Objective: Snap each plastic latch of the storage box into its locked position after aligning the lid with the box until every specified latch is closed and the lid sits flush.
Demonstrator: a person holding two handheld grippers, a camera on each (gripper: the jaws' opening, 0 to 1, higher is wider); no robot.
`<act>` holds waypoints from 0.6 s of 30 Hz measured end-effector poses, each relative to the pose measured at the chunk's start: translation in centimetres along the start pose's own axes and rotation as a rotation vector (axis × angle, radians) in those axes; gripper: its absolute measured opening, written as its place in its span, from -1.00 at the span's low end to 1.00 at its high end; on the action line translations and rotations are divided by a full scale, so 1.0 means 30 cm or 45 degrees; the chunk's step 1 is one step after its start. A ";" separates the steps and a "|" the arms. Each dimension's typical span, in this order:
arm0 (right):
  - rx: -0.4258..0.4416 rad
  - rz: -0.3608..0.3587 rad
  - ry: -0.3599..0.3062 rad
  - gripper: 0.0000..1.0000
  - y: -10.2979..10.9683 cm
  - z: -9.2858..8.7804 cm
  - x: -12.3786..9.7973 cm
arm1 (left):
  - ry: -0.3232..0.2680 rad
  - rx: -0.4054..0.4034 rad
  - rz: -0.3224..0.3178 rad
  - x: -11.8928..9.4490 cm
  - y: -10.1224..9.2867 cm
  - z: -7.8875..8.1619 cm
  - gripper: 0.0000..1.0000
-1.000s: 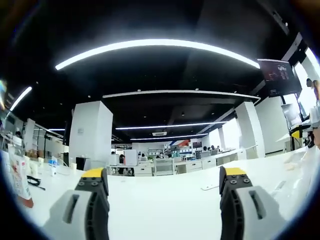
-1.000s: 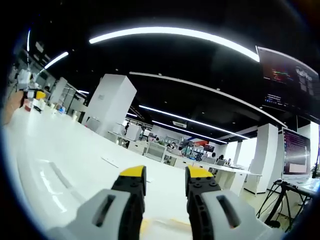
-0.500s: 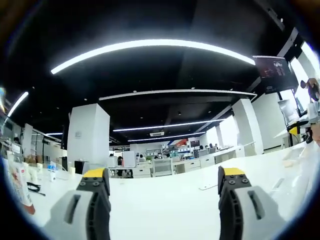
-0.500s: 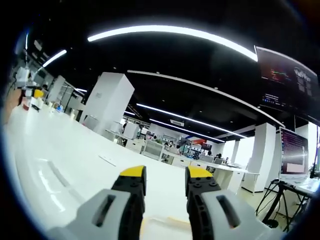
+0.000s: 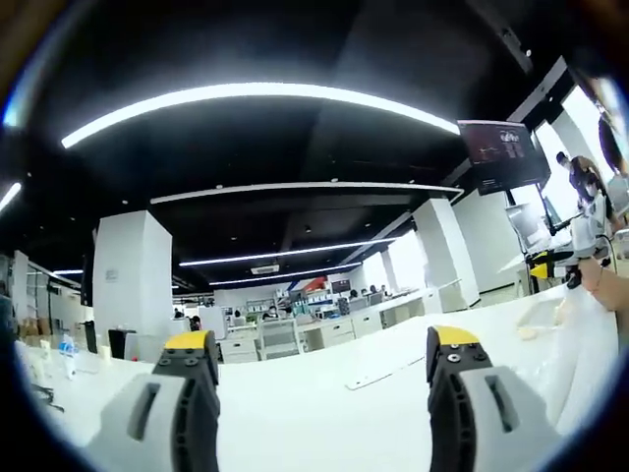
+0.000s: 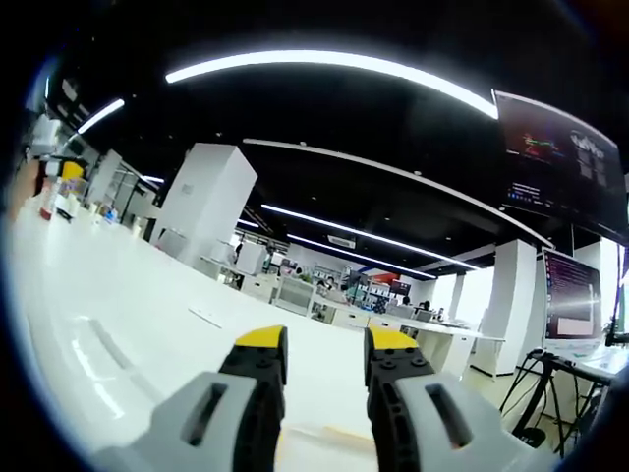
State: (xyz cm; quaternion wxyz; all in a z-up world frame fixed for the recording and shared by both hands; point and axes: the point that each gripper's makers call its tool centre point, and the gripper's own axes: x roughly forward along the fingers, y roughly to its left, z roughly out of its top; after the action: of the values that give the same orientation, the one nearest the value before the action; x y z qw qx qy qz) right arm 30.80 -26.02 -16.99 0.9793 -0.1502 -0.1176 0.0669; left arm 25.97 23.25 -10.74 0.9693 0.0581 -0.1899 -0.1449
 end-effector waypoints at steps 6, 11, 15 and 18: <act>0.015 -0.006 -0.005 -0.40 -0.004 0.001 -0.003 | 0.027 0.015 -0.107 0.042 -0.080 0.015 0.73; 0.001 -0.005 -0.003 -0.40 0.003 0.002 -0.002 | 0.047 0.035 -0.268 0.108 -0.202 0.045 0.72; -0.018 -0.012 0.013 -0.40 0.004 -0.010 0.004 | 0.044 0.031 -0.355 0.152 -0.280 0.069 0.72; -0.014 -0.007 0.022 -0.41 0.007 -0.016 0.008 | 0.057 0.034 -0.400 0.172 -0.320 0.069 0.72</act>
State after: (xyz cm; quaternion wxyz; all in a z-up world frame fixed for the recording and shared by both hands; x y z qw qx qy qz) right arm 31.12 -25.91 -17.47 0.9797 -0.1558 -0.1100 0.0623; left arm 27.24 12.44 -8.63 0.9378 0.1034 -0.1586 -0.2909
